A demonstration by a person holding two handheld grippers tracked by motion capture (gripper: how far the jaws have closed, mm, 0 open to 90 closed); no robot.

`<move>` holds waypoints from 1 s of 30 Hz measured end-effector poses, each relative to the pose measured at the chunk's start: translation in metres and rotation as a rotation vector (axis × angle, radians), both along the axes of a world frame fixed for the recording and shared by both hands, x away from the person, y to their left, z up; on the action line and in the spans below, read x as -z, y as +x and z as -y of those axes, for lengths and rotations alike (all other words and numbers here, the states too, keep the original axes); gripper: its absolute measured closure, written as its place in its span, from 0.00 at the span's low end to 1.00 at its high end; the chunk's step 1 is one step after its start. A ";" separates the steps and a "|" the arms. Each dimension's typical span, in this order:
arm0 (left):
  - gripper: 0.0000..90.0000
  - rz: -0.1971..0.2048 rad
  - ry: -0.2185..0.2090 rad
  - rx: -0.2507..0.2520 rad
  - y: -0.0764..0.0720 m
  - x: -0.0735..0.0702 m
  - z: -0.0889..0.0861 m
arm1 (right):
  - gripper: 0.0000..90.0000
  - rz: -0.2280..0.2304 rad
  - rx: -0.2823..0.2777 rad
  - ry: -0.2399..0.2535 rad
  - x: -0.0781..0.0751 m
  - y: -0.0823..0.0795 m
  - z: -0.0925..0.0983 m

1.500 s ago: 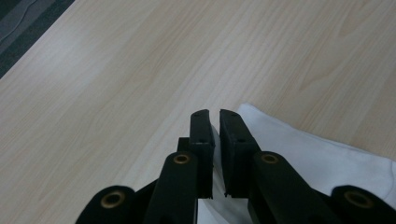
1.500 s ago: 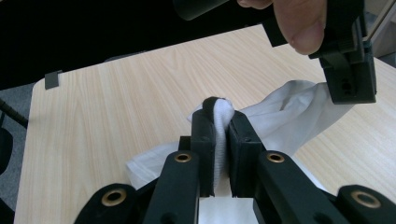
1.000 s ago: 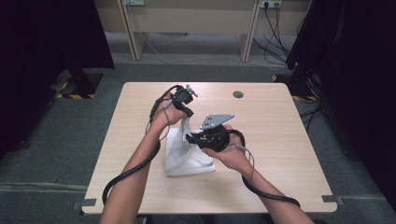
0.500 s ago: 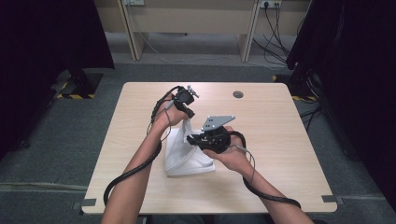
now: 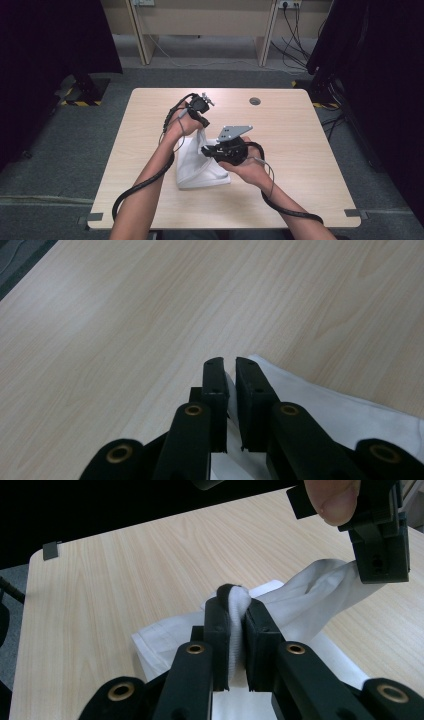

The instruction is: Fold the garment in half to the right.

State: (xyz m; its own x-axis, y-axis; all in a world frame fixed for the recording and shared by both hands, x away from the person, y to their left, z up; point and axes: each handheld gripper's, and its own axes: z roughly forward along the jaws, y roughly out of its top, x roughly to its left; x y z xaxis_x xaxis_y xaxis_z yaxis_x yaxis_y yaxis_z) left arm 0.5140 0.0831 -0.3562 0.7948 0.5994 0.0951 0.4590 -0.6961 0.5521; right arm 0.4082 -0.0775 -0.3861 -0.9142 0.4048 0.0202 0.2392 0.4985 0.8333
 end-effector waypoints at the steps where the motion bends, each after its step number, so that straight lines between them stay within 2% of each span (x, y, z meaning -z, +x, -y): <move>1: 0.92 0.000 -0.001 0.000 0.000 0.000 0.000 | 0.92 0.001 0.000 -0.001 0.000 0.000 0.000; 30: 0.92 -0.004 0.001 0.003 0.000 0.003 0.004 | 0.92 -0.008 0.005 -0.006 0.006 -0.001 0.004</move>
